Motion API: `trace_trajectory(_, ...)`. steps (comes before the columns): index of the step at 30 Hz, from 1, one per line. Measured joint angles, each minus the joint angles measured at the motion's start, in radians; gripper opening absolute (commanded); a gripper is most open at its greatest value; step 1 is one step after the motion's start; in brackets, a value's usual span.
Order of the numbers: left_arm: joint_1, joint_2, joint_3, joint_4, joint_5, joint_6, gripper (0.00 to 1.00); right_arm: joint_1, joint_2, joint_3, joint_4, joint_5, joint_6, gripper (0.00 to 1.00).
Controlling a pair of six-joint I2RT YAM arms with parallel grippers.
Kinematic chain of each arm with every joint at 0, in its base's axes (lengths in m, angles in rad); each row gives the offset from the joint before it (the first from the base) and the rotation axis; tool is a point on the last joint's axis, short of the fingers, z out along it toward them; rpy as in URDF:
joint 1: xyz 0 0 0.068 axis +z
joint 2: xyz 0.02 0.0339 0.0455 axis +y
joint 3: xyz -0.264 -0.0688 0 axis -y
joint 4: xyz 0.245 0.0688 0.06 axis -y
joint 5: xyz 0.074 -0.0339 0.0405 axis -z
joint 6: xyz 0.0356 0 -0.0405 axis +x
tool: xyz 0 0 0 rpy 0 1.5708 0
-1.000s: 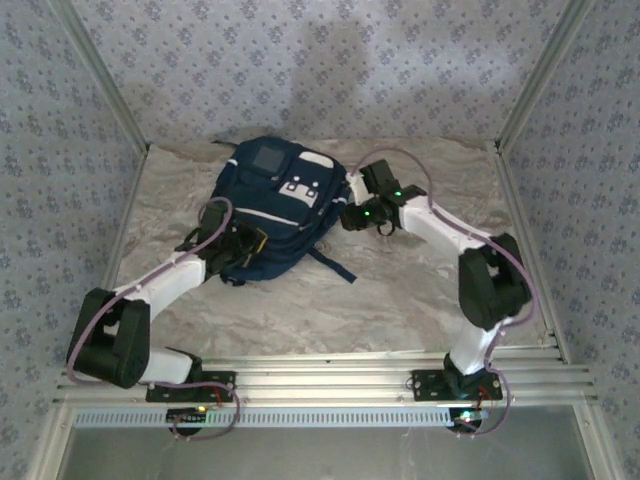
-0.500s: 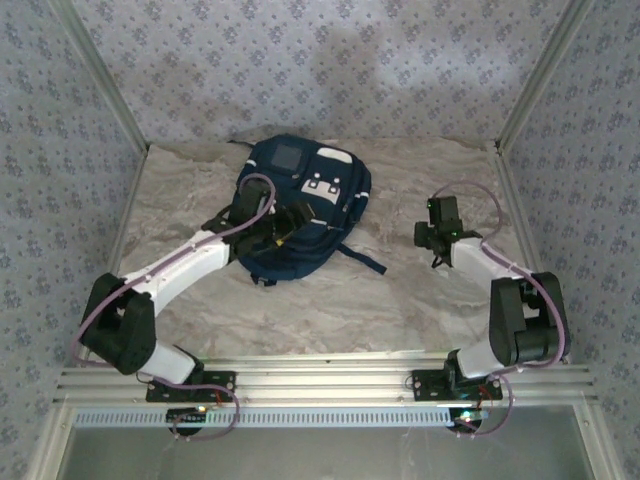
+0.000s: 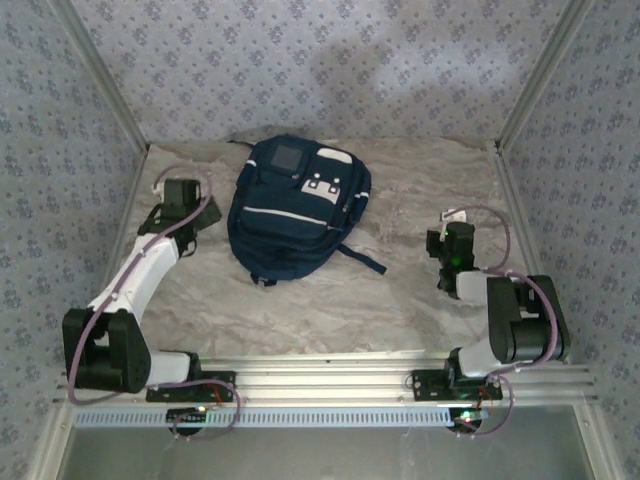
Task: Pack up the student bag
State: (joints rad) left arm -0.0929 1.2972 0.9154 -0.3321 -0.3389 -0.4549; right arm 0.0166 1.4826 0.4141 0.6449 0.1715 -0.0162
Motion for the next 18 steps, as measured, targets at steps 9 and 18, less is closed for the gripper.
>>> trace_trajectory(9,0.113,-0.037,-0.323,0.389,-0.07,0.188,0.99,-0.035,0.037,-0.036,0.141,-0.06,0.004,1.0)
trace_trajectory(18,0.148,0.147,-0.439,0.797,0.145,0.32,0.99,-0.035,0.037,-0.036,0.16,-0.081,0.003,1.0)
